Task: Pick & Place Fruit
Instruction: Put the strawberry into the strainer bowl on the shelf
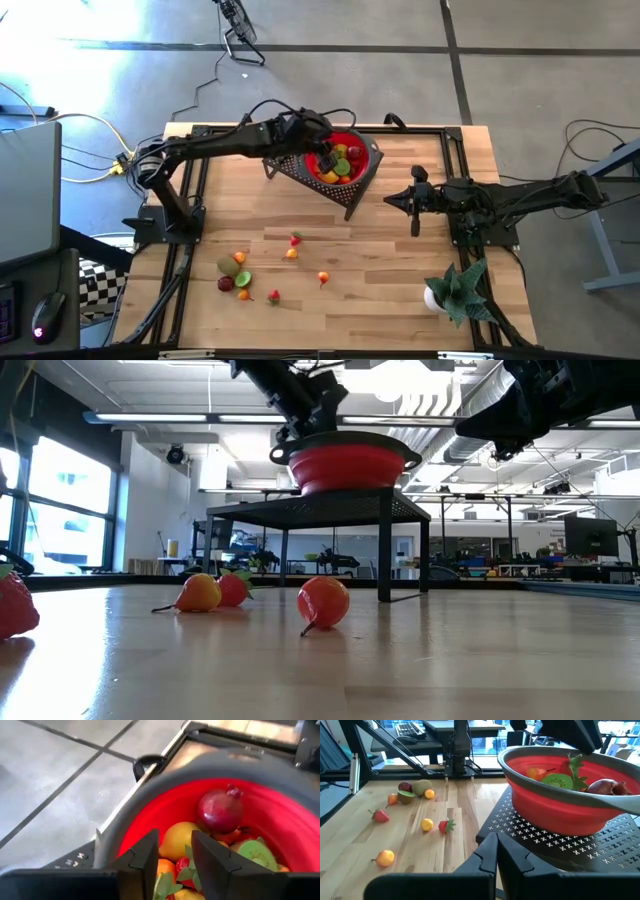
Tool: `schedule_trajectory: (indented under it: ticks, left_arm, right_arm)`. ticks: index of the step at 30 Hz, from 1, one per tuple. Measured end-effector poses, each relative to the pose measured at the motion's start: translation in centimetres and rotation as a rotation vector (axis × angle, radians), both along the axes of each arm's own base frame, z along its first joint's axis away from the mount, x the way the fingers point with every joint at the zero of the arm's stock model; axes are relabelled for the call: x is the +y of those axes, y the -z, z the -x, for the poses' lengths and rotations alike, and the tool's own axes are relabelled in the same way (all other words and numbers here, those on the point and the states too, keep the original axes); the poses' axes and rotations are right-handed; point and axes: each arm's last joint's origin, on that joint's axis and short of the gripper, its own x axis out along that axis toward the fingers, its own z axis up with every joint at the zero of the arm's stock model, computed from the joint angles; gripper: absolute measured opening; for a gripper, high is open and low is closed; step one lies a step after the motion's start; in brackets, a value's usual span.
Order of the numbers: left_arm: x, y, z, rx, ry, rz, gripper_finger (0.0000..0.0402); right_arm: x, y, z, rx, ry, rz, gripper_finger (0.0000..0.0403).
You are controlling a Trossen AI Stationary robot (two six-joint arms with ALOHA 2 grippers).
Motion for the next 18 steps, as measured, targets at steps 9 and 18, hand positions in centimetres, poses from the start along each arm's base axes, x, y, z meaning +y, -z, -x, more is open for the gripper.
schedule_trajectory:
  ticks: [9, 18]
  left_arm:
    - [-0.7, -3.3, 2.3, -0.077, 0.014, -0.052, 0.0112]
    - [-3.7, -3.4, 1.8, -0.042, 0.147, -0.076, 0.0011]
  right_arm:
    - [0.0, 0.0, 0.0, 0.0, 0.001, -0.005, 0.0002]
    - [0.0, 0.0, 0.0, 0.004, 0.0, -0.006, 0.0002]
